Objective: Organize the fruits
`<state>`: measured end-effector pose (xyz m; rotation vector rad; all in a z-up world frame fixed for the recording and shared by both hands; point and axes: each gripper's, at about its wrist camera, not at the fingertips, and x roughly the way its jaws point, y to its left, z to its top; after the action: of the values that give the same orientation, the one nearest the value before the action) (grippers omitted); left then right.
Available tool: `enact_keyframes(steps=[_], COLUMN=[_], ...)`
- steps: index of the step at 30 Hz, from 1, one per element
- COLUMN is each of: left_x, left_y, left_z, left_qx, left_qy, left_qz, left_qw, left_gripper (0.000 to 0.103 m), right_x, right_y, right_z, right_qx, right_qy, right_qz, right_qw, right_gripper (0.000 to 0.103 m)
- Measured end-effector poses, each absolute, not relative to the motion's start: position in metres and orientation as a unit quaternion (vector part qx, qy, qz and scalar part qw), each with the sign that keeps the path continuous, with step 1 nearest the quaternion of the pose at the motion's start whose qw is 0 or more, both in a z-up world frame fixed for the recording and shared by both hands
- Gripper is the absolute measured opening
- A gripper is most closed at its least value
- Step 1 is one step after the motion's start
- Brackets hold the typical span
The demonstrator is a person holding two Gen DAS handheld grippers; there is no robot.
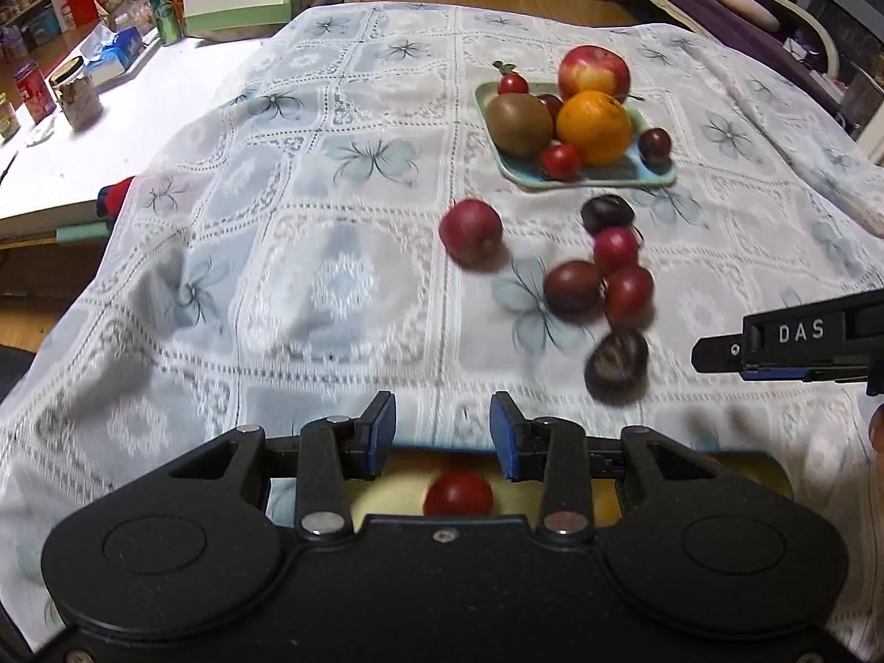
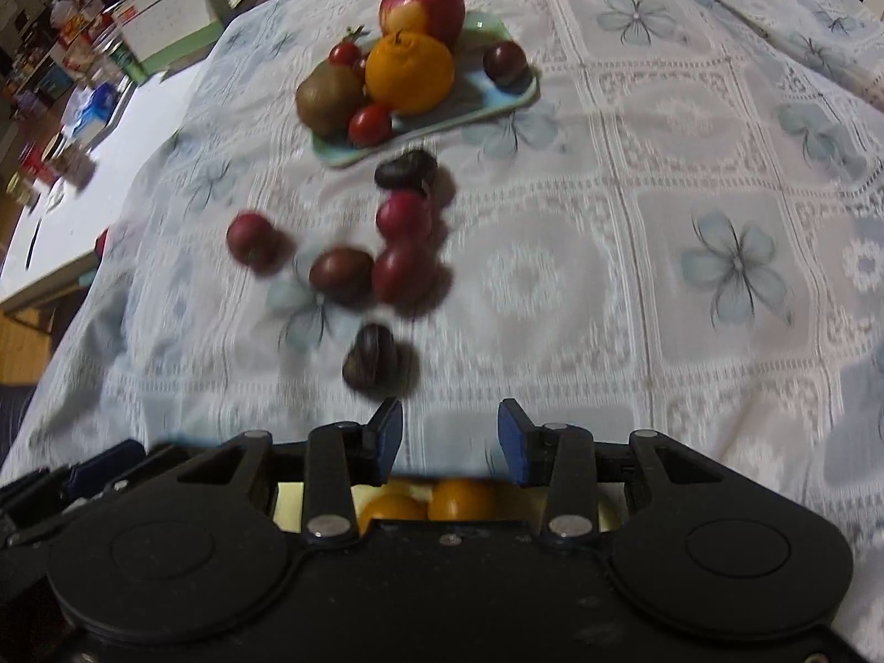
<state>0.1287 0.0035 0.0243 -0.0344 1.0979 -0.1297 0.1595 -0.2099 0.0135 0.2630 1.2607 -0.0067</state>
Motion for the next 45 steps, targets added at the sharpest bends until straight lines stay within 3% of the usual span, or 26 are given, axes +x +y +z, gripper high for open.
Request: enact_keyframes(steps=[21, 38, 45], left_x=[0.236, 0.262, 0.263], left_y=[-0.03, -0.028, -0.024], left_z=[0.013, -0.026, -0.029], left_qx=[-0.03, -0.041, -0.061], left_qy=[0.537, 0.559, 0.559], left_qz=[-0.061, -0.029, -0.025], left_qw=[0.841, 0.828, 0.826], left_gripper=[0.046, 0.051, 0.048], right_x=[0.247, 0.254, 0.254], right_y=[-0.248, -0.227, -0.218], right_z=[-0.001, -0.008, -0.01], right_qx=[0.166, 0.171, 0.175], right_qy=[0.584, 0.589, 0.594], right_qz=[-0.075, -0.055, -0.043], right_qw=[0.791, 0.788, 0.784], right_gripper=[0.041, 0.041, 0.041])
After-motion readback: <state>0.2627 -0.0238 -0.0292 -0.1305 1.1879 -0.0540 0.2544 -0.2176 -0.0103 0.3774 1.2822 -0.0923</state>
